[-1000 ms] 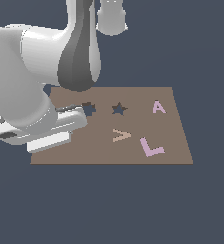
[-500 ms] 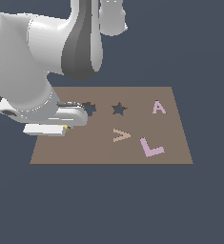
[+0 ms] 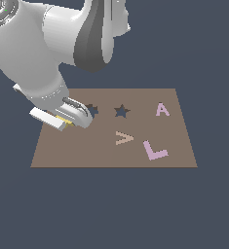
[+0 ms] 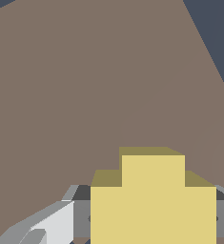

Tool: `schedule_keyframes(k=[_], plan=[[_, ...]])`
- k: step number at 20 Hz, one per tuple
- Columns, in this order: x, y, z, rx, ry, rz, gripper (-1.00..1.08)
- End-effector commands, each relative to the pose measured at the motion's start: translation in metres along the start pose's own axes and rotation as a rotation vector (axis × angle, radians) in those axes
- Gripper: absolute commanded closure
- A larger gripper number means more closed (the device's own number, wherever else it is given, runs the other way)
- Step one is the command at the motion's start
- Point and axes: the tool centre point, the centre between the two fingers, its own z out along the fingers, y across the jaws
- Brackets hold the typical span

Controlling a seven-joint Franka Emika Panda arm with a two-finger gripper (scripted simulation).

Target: Insert a designated object into the corresponding slot on a board.

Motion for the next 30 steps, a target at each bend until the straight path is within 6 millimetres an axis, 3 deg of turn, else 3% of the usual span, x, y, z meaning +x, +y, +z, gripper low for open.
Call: schedule_keyframes(k=[1,16,30], plan=[[-0.009,-0.002,-0.001,0.000,0.001,0.103,1.08],[-0.051,-0.026,-0.003,0.001,0.000,0.627,1.08],[-0.064,-0.044,-0.003,0.001,0.000,0.861,1.08]])
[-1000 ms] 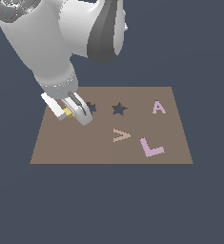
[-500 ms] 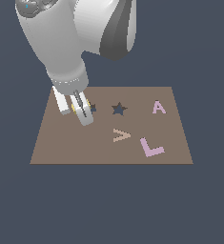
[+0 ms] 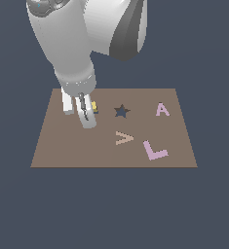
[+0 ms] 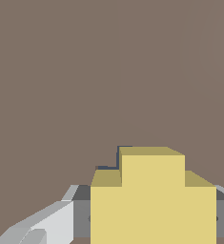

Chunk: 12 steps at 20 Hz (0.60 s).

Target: Insert a designated object into the corresponding slot on a board.

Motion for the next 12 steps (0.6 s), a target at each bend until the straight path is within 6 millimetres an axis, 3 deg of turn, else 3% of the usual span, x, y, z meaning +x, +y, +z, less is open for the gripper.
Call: schedule_keyframes(k=[1,12], plan=[[-0.0019,-0.0007,-0.0003,0.000,0.000,0.024,1.08],[-0.0030,-0.0012,-0.0001,0.000,0.000,0.035,1.08]])
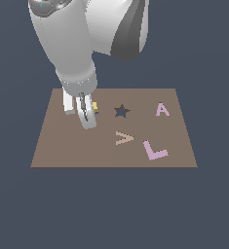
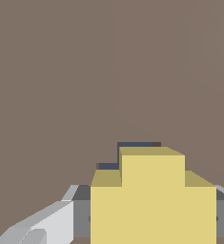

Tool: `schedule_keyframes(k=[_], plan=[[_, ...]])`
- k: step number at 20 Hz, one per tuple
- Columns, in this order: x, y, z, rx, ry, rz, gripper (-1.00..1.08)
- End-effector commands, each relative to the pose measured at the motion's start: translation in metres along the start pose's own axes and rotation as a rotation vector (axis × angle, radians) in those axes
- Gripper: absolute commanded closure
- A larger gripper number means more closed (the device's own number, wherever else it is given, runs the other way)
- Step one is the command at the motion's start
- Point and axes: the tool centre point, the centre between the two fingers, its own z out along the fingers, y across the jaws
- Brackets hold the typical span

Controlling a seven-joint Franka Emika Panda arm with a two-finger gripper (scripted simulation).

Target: Insert a designated object into the corresponding slot on a board.

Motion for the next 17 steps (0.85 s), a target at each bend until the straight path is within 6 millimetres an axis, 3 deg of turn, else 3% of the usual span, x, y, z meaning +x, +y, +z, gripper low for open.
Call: schedule_keyframes(k=[1,7,8,17], plan=[[0.0000,-0.0001,0.0003,0.000,0.000,0.000,1.08],[0.0002,-0.0002,0.0097,0.001,0.000,-0.001,1.08],[0.0002,-0.0002,0.0097,0.001,0.000,-0.001,-0.92],[0.0002,-0.0002,0.0097,0.001,0.000,-0.001,-0.92]])
